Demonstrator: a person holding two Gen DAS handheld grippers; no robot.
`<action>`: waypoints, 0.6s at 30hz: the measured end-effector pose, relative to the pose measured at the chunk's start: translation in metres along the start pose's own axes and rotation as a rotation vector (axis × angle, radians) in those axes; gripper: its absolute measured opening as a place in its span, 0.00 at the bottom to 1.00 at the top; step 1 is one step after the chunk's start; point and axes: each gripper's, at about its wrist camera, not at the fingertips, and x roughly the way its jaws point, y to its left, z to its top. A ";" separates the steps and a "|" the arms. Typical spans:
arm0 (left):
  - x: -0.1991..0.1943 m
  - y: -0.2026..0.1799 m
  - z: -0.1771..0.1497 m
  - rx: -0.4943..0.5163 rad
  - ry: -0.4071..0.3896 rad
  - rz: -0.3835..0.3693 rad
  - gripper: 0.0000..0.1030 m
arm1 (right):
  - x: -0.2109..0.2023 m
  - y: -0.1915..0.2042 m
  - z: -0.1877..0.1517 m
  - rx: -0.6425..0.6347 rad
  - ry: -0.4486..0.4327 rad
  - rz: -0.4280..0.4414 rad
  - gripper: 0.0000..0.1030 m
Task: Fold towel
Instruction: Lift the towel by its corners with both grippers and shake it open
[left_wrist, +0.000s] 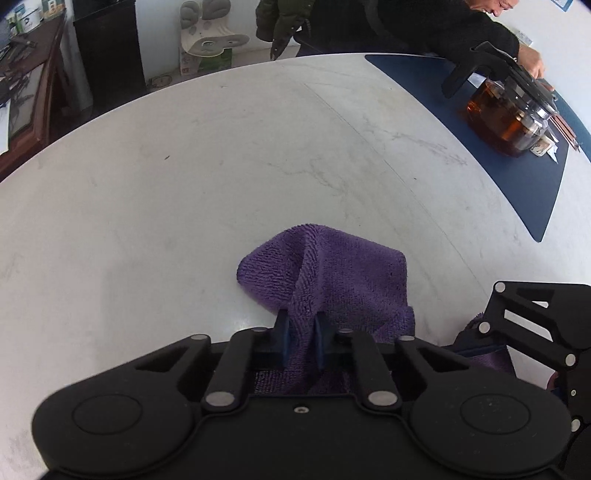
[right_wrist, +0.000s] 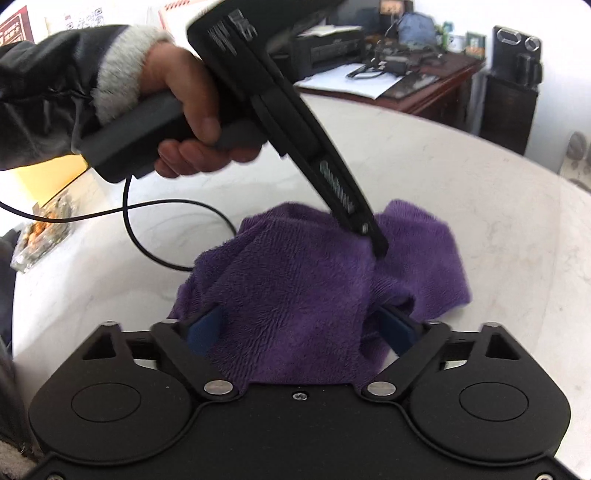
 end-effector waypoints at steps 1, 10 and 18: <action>-0.005 0.000 -0.005 -0.022 -0.007 0.007 0.09 | -0.001 0.002 -0.001 -0.007 0.012 0.005 0.67; -0.072 0.005 -0.066 -0.317 -0.161 0.037 0.08 | -0.040 0.017 -0.020 -0.035 0.004 -0.019 0.22; -0.125 0.015 -0.100 -0.504 -0.332 0.049 0.08 | -0.096 0.010 -0.017 -0.078 -0.083 -0.174 0.12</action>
